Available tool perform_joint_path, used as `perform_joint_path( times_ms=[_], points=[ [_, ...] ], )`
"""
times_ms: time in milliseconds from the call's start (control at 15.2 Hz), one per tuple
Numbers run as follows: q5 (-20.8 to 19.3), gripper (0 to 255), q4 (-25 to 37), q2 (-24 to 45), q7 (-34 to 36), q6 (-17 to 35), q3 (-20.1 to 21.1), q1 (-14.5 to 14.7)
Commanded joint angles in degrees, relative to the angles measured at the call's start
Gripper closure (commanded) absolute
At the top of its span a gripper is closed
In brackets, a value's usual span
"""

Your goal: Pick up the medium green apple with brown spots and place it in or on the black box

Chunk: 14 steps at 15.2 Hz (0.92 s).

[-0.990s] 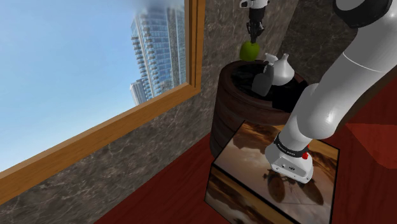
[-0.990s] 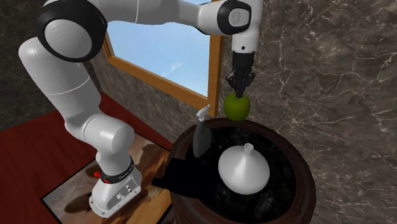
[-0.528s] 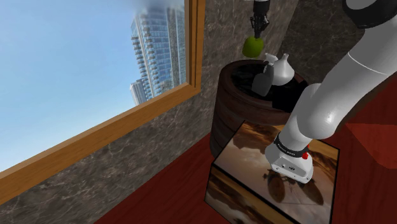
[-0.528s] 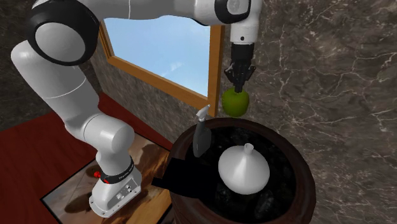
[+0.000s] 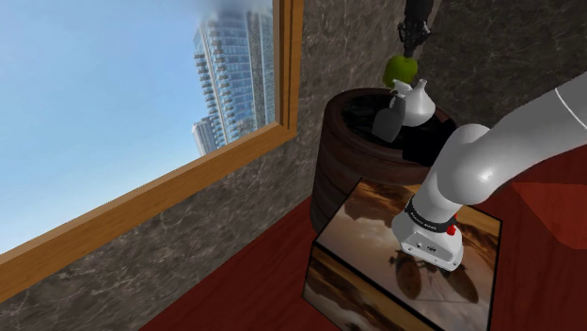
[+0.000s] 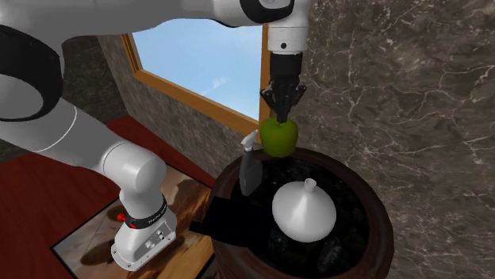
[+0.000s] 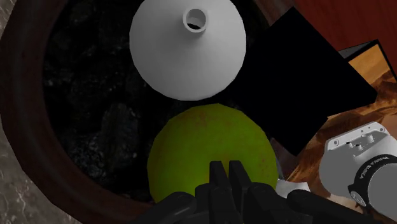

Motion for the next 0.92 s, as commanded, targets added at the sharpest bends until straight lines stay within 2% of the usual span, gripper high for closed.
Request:
perform_joint_path(
  times_ms=[0,396,858],
  points=[
    [-1.77,255,-2.18,-4.43,0.05,-2.08,1.45,-1.58],
    [-5.52,255,-6.6,-15.74,-2.03,-8.58,4.68,-6.58],
    [-9.1,255,-8.72,-27.22,-7.25,-17.15,7.27,-12.32]
  ],
)
